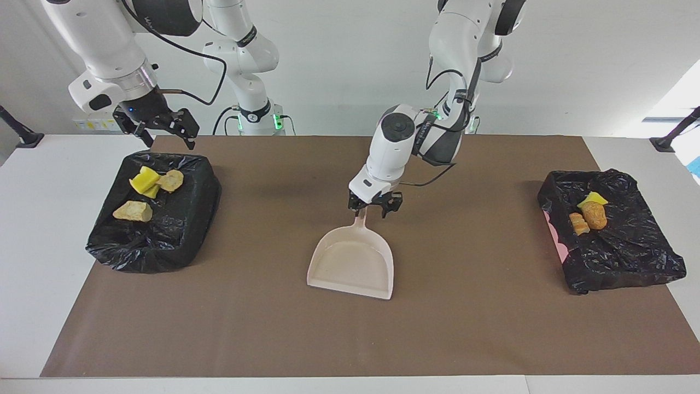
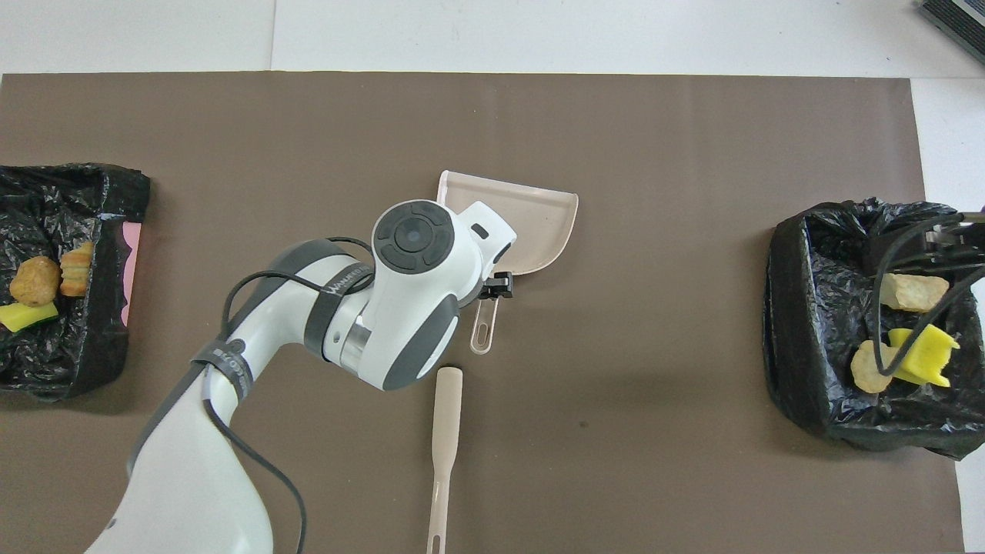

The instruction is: Sweep and dump trash in bin

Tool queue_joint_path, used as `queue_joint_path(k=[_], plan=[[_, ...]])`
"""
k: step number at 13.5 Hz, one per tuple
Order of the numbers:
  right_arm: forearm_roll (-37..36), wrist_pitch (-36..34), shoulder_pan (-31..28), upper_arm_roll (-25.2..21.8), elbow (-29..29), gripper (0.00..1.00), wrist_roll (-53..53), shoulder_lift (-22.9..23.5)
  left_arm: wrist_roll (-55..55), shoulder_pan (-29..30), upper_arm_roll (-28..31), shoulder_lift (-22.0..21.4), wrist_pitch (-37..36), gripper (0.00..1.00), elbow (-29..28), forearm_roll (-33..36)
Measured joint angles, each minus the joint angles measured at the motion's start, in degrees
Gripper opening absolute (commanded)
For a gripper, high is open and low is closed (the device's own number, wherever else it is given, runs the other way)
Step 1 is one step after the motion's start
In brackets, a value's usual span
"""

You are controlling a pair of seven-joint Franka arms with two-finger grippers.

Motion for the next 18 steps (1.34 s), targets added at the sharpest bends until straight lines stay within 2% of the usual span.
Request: queue_joint_path(k=[4,8,14,18], plan=[[0.0,0.0,0.0,0.0,0.0,1.0,0.0,0.0,0.34,6.32,0.21,-5.35,-7.17,1.0,0.03,0.0],[0.0,0.0,0.0,0.0,0.0,1.0,0.0,0.0,3.79,12.35,0.25,-6.65,-9.64,1.0,-0.51,0.01],[0.0,0.0,0.0,0.0,0.0,1.0,0.0,0.0,22.36,22.88,0.32,-11.26,-13.69,1.0,-2.03,0.02],[0.0,0.0,0.0,0.0,0.0,1.0,0.0,0.0,33.74,29.08,0.35,-12.47,-15.21,1.0,-2.54,0.05]])
